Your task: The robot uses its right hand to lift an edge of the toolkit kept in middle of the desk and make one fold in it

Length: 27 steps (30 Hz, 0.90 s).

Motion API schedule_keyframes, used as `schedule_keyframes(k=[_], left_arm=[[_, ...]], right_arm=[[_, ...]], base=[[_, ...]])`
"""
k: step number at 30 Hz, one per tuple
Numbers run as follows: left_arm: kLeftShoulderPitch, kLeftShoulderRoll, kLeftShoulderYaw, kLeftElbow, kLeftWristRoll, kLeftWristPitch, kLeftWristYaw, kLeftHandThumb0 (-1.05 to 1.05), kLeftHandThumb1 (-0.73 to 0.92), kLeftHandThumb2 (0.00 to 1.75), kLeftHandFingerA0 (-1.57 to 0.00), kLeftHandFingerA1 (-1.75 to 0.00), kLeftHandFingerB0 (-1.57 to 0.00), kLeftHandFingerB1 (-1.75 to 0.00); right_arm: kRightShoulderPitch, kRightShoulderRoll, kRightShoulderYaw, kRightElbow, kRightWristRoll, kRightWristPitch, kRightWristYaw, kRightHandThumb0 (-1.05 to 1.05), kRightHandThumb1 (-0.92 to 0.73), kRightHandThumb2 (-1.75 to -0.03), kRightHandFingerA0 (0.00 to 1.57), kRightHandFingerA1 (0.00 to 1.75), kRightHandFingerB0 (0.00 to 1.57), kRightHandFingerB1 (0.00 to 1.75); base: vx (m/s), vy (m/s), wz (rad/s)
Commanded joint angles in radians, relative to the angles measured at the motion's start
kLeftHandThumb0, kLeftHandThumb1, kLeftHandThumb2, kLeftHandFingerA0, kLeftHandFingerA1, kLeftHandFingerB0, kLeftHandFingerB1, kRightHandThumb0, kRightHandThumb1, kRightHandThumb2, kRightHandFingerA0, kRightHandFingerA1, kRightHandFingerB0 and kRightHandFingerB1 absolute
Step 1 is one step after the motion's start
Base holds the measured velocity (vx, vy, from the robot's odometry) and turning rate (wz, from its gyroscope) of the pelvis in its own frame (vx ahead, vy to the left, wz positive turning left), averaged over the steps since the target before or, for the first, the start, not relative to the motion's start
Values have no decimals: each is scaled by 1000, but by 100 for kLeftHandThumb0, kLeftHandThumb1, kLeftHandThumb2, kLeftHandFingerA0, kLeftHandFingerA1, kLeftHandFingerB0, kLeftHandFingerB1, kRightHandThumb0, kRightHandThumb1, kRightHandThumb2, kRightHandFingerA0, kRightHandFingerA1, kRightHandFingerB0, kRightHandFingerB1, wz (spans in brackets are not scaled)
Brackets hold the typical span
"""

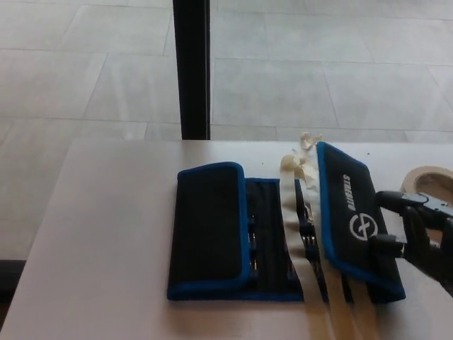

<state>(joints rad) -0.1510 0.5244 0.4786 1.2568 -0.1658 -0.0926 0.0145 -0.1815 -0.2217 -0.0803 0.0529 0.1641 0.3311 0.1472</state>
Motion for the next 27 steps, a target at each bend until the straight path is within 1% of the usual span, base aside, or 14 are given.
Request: schedule_keyframes(k=[1,9,10,12,13,15,18,20,21,23,24,25,26,27], left_arm=[[-10,35,-13,4,6,-10,8,-62,53,56,-68,-78,-59,-50],[-21,41,-29,0,7,-5,10,-63,54,57,-68,-80,-61,-51],[-22,41,-26,1,2,1,12,-63,40,84,-66,-78,-54,-60],[-23,42,-26,2,0,4,12,-63,40,84,-66,-78,-54,-60],[-23,42,-25,1,-1,-1,9,-61,53,56,-68,-80,-59,-50],[-24,43,-23,3,-3,-3,4,-62,53,56,-69,-80,-59,-50],[-27,46,-27,6,2,2,13,-63,52,56,-72,-80,-61,-50],[-28,47,-23,7,-3,4,12,-63,52,56,-72,-80,-61,-50],[-28,46,-21,8,-5,4,12,-63,52,56,-72,-80,-62,-50],[-19,42,-24,-1,-4,-3,8,-64,53,56,-68,-77,-65,-52],[-13,41,-21,-5,-8,-7,1,-65,53,56,-66,-73,-62,-51],[-12,42,-23,0,-5,-12,2,-63,53,56,-66,-71,-60,-49],[-11,41,-23,1,-4,-16,3,-64,40,84,-63,-75,-54,-60],[-13,42,-24,1,-4,-11,6,-62,40,84,-62,-75,-55,-61]], right_arm=[[13,-75,73,121,-123,-88,24,-57,-71,-62,71,51,58,45],[-28,-59,171,264,-204,-163,-33,-56,-71,-61,75,58,64,49],[-37,-57,214,269,-243,-139,-42,-58,-72,-62,83,86,64,47],[-39,-56,235,274,-258,-134,-49,-58,-72,-62,83,86,64,47],[-46,-70,285,290,-312,-153,-58,-59,-72,-62,88,110,64,49],[-58,-78,330,292,-350,-144,-58,-60,-72,-62,89,118,64,49],[-64,-79,344,297,-347,-154,-53,-56,-72,-61,69,105,67,51],[-66,-81,347,304,-346,-168,-55,-56,-72,-61,69,105,67,51],[-67,-82,344,305,-346,-173,-60,-58,-71,-62,74,117,67,52],[-54,-87,332,258,-338,-135,-51,-57,-71,-62,80,118,65,51],[-46,-99,306,181,-307,-63,-20,-54,-70,-61,79,126,64,48],[-42,-95,273,135,-262,-19,0,-55,-68,-62,76,102,60,49],[-43,-91,240,97,-218,20,17,-52,-70,-61,69,68,62,48],[-42,-97,221,62,-196,46,32,-53,-71,-61,67,55,60,46]], base=[[0,0,0],[0,0,0],[0,0,0],[0,0,0],[0,0,0],[0,0,0],[0,0,0],[0,0,0],[0,0,0],[0,0,0],[0,0,0],[0,0,0],[0,0,0],[0,0,0]])
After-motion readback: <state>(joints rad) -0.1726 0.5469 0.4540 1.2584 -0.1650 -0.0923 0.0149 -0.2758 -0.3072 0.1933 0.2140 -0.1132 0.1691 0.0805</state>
